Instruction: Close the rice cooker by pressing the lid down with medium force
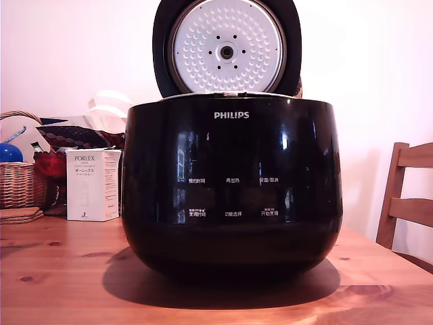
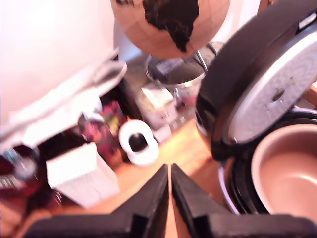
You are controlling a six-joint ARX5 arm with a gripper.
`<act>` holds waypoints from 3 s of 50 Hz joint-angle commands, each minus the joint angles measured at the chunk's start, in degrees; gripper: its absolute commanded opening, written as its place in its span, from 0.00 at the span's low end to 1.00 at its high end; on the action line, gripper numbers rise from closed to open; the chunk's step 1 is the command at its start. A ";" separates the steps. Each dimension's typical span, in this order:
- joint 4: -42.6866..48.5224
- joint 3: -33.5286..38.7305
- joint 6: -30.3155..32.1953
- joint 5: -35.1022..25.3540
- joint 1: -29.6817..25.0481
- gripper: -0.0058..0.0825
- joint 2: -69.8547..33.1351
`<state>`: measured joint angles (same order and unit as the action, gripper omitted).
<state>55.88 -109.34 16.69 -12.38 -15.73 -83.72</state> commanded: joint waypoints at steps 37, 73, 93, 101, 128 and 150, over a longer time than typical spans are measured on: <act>-5.46 -15.19 -0.31 -6.97 -0.20 0.04 -9.35; -11.93 -24.20 -0.22 -10.54 -5.29 0.04 -22.82; -9.62 -24.17 -0.20 -13.77 -5.86 0.04 -22.91; -9.33 -24.17 -0.17 -13.68 -7.06 0.04 -23.56; -8.52 -24.17 2.58 -12.11 -9.11 0.04 -26.62; -6.27 -24.17 4.09 -11.52 -10.10 0.04 -27.65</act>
<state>49.56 -133.27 20.14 -23.99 -25.52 -109.03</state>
